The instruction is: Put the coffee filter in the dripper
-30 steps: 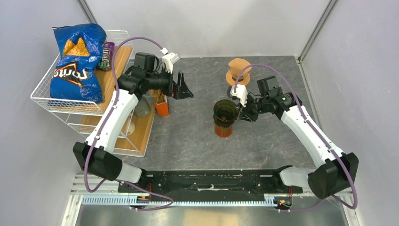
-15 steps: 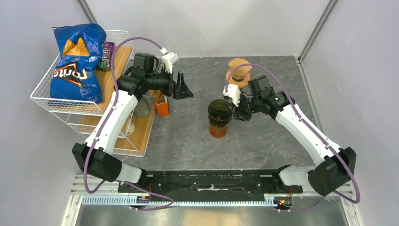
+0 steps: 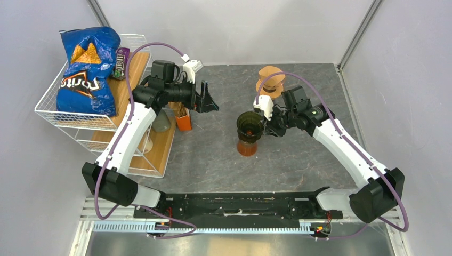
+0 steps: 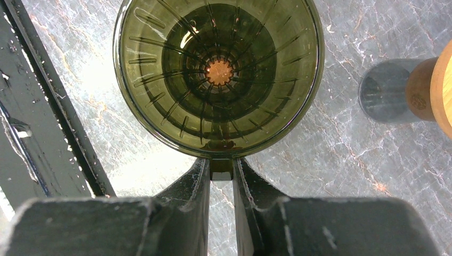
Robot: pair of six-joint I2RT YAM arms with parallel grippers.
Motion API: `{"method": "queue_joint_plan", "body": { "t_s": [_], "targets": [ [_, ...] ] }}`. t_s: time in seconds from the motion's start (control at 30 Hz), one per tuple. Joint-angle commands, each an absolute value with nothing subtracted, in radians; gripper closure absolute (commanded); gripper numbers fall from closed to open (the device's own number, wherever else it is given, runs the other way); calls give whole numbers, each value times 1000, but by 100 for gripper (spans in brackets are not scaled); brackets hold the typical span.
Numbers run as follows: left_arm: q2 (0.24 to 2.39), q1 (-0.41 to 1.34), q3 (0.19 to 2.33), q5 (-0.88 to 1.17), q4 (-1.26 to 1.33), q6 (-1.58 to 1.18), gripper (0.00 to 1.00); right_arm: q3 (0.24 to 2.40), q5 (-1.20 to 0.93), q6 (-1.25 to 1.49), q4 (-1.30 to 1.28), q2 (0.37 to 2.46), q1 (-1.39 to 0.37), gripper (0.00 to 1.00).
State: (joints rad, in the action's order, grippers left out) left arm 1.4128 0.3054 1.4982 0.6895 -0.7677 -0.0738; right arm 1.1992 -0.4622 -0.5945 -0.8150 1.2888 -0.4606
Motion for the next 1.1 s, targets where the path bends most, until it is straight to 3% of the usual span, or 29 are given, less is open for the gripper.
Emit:
{"method": "queue_joint_plan", "body": {
  "t_s": [0.0, 0.27, 0.4, 0.73, 0.93, 1.07],
  "targets": [
    [1380, 307, 1517, 693, -749, -84, 3, 1182, -476, -591, -790, 1262, -459, 100],
    [1380, 308, 1516, 690, -754, -78, 3, 1170, -493, -591, -793, 1263, -460, 100],
    [1383, 307, 1518, 689, -752, -78, 3, 1180, -486, -597, -799, 1270, -460, 91],
    [1381, 307, 1523, 687, -764, -69, 3, 1205, -505, -589, -808, 1265, -460, 48],
    [1384, 307, 1542, 672, -769, -71, 3, 1224, -512, -570, -805, 1240, -460, 4],
    [1381, 307, 1581, 637, -796, -48, 3, 1243, -490, -539, -805, 1216, -459, 3]
  ]
}}
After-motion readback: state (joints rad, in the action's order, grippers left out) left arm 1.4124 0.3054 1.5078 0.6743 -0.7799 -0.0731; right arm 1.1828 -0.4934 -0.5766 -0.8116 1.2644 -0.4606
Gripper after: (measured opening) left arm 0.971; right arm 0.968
